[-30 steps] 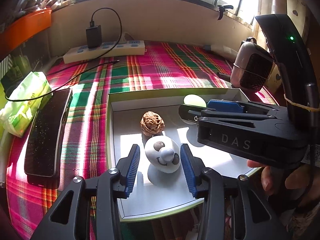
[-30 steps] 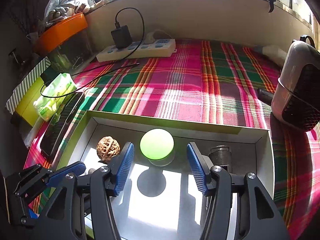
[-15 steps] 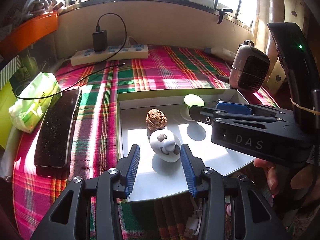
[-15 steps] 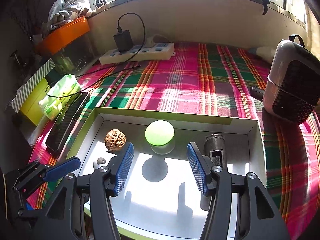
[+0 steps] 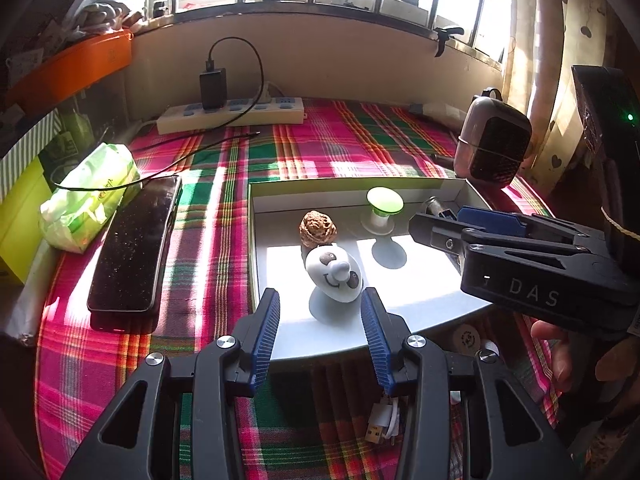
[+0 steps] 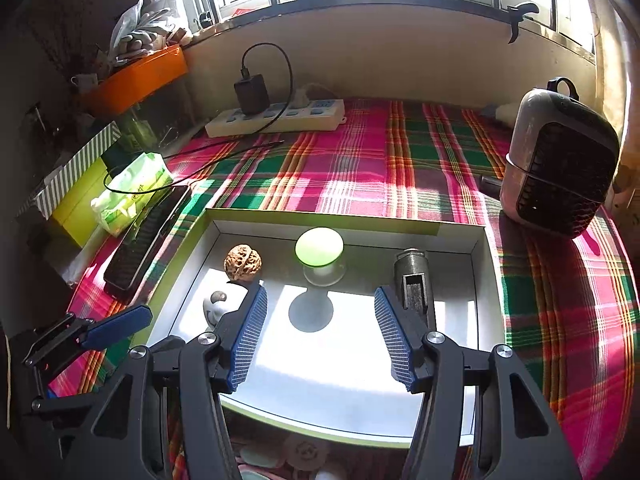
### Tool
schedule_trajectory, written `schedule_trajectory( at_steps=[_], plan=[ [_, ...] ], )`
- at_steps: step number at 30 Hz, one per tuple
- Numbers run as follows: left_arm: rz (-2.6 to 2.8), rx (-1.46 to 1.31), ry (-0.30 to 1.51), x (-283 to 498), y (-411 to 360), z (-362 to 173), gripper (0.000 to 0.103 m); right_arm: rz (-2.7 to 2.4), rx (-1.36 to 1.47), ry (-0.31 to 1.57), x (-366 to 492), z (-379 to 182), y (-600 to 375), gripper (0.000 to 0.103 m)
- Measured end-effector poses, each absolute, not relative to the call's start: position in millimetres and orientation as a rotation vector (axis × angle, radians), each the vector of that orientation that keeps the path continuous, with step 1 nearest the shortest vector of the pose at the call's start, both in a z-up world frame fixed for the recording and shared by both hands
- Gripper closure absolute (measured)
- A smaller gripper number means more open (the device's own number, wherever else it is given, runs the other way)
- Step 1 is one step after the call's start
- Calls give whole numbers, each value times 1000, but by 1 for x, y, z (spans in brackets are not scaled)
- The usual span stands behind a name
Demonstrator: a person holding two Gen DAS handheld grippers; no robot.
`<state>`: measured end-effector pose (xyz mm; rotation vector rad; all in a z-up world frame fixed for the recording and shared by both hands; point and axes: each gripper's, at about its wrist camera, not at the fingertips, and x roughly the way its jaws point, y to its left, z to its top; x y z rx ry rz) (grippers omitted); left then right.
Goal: Organize objects
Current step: 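Withdraw both tools toward the pink clips and cable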
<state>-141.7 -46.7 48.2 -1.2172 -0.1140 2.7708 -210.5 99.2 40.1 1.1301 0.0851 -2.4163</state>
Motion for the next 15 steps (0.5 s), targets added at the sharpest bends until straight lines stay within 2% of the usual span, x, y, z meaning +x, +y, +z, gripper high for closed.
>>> schedule_trajectory(
  at_steps=[15],
  plan=[
    [2754, -1170, -162, -98, -51, 47, 63, -2470, 1068, 100, -161, 38, 134, 46]
  ],
)
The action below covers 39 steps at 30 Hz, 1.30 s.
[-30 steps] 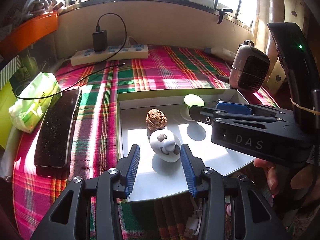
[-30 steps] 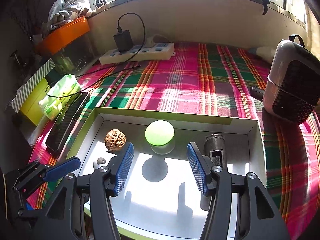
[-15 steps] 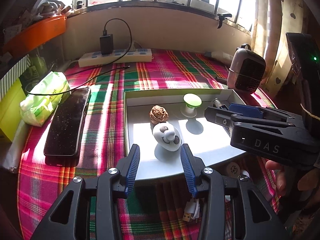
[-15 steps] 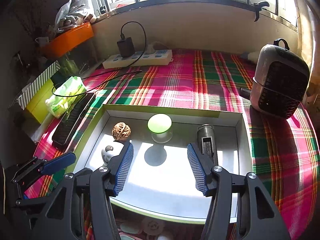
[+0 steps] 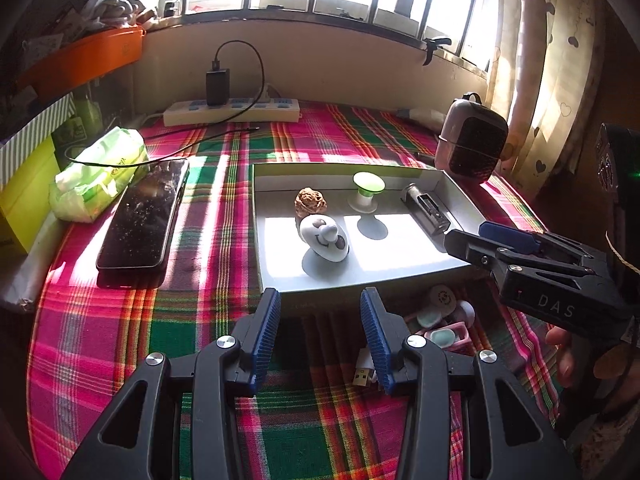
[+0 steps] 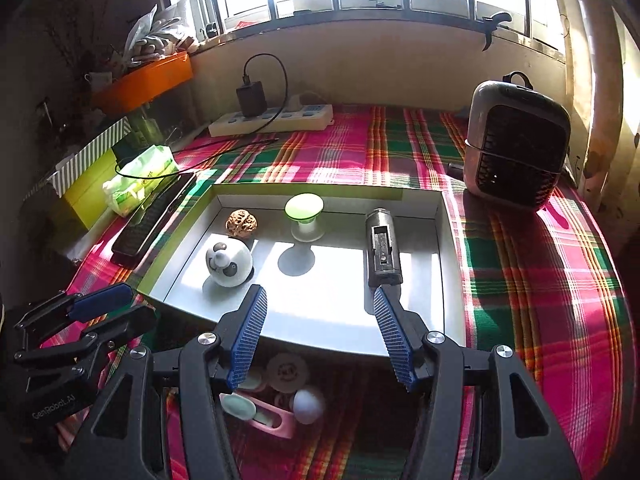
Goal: Organize objects
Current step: 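Withdraw both tools toward the pink clips and cable, then close the left tool on the second walnut lying on the cloth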
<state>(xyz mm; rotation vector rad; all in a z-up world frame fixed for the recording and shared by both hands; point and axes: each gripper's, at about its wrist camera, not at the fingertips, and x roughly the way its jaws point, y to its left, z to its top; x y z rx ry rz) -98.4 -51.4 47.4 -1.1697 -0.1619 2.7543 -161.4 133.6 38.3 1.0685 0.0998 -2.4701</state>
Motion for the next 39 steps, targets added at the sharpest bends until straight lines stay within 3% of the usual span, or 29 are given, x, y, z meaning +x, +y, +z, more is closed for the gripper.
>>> schedule_trajectory(
  at_steps=[18, 39],
  plan=[
    [2634, -1211, -180, -81, -31, 26, 63, -2482, 1076, 114, -121, 19, 164, 46],
    [2587, -1198, 27, -82, 15, 25, 63, -2496, 1107, 81, -116, 13, 184, 46]
  ],
)
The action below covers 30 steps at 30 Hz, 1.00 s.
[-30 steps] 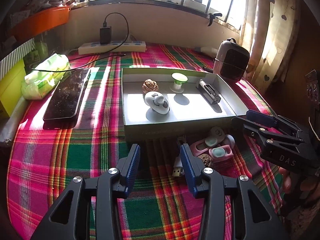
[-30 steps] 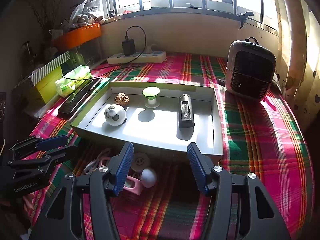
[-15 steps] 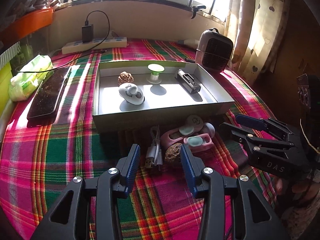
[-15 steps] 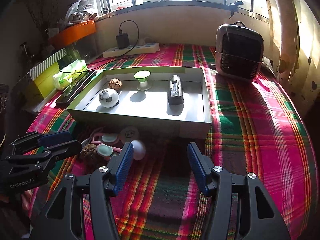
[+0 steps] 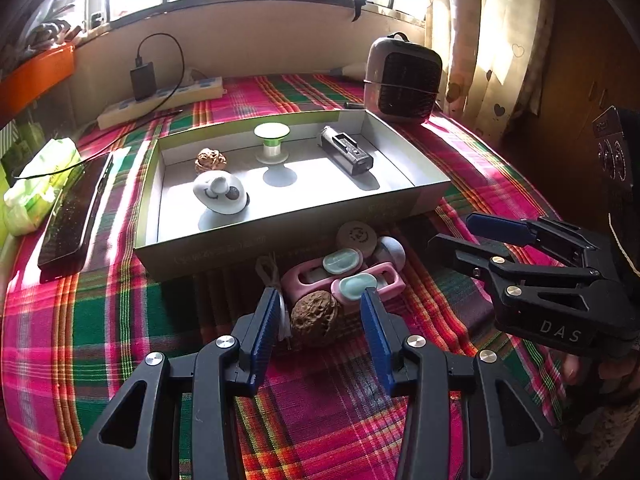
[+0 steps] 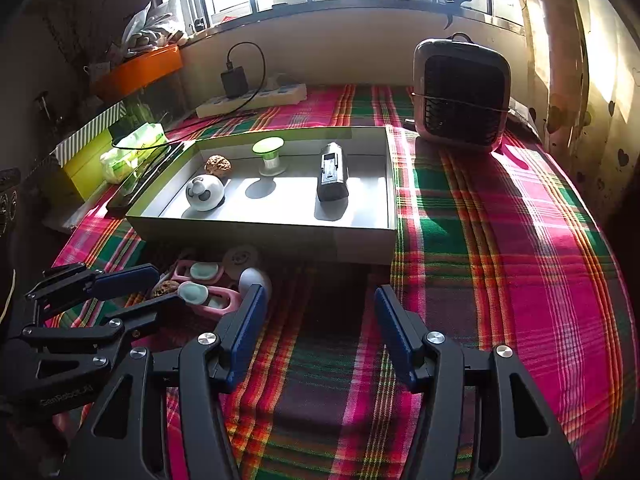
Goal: Organize objects
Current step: 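Close the left tool on the second walnut lying on the cloth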
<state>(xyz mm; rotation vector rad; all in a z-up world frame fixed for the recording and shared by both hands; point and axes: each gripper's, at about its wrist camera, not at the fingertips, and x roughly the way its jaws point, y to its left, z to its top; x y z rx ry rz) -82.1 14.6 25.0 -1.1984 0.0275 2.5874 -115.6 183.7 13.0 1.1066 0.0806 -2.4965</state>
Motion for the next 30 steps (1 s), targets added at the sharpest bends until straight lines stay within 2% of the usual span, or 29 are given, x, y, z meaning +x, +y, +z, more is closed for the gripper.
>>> schedule_trajectory(
  at_steps=[14, 19, 23, 25, 30],
  plan=[
    [2536, -1179, 16, -82, 23, 23, 63, -2492, 1116, 50, -117, 11, 192, 46],
    [2543, -1206, 62, -86, 28, 19, 63, -2484, 1119, 50, -117, 10, 192, 46],
    [2548, -1210, 59, -86, 26, 18, 69, -2477, 1120, 48, -118, 9, 192, 46],
    [2556, -1212, 64, -86, 24, 17, 77, -2464, 1130, 48, -118, 8, 190, 46],
    [2557, -1211, 45, -82, 20, 17, 77, -2428, 1128, 59, -116, 7, 184, 46]
  ],
)
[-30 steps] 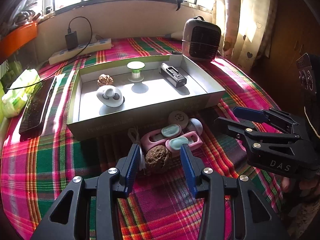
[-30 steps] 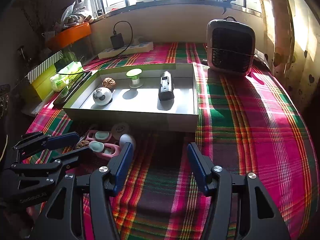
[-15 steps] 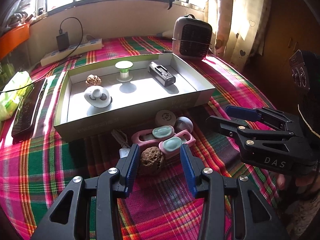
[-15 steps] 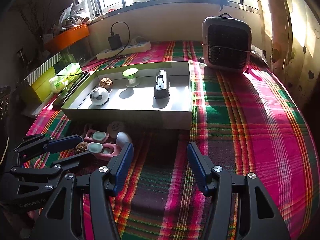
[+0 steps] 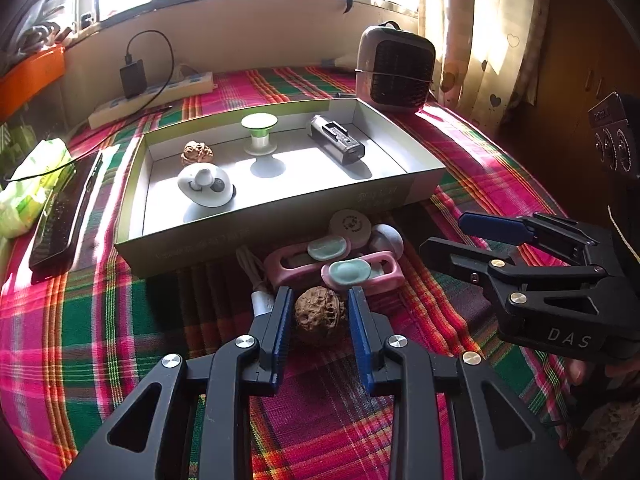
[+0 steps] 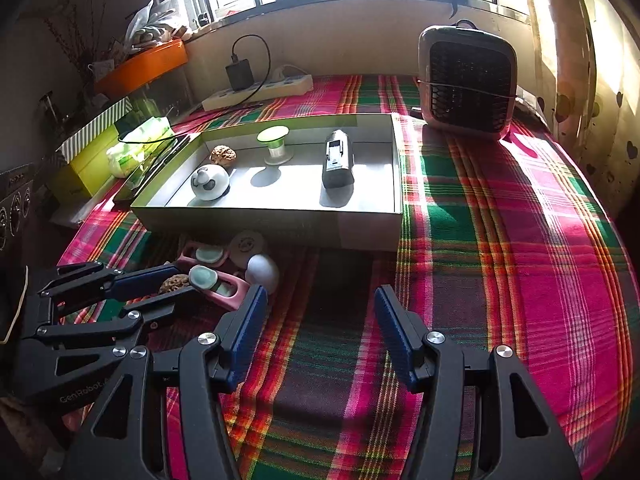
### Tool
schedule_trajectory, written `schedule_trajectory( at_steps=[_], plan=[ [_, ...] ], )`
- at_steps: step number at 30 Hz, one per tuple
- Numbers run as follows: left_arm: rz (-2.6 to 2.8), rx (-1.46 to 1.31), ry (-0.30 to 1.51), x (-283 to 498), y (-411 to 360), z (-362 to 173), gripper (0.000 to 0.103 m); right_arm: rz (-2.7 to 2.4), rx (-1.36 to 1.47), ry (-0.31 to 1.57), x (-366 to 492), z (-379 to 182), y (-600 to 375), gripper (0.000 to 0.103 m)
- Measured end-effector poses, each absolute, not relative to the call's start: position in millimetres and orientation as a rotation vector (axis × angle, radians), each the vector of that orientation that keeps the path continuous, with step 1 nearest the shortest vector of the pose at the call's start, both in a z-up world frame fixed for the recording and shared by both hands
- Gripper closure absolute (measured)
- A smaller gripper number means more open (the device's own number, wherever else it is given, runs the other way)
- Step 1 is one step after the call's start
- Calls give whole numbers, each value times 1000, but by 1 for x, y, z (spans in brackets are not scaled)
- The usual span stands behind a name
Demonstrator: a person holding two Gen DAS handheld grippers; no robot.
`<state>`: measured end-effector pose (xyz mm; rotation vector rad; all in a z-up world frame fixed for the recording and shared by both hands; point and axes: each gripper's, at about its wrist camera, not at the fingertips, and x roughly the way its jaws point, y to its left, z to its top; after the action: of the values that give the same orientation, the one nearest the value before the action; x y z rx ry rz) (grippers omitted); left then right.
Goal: Organize objects
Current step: 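Close the left tool on the second walnut lying on the cloth, then grasp the pink clip with the right tool while the left tool holds the walnut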
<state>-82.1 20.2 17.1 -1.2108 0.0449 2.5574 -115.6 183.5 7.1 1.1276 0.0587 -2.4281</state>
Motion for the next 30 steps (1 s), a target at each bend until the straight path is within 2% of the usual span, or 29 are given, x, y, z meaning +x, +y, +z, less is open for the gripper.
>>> schedule_trajectory(
  at_steps=[12, 30],
  plan=[
    [2558, -1223, -19, -67, 3, 17, 77, -2187, 1120, 85, -104, 0, 154, 46],
    [2617, -1243, -115, -60, -39, 15, 77, -2088, 1108, 140, -106, -4, 130, 46]
  ],
)
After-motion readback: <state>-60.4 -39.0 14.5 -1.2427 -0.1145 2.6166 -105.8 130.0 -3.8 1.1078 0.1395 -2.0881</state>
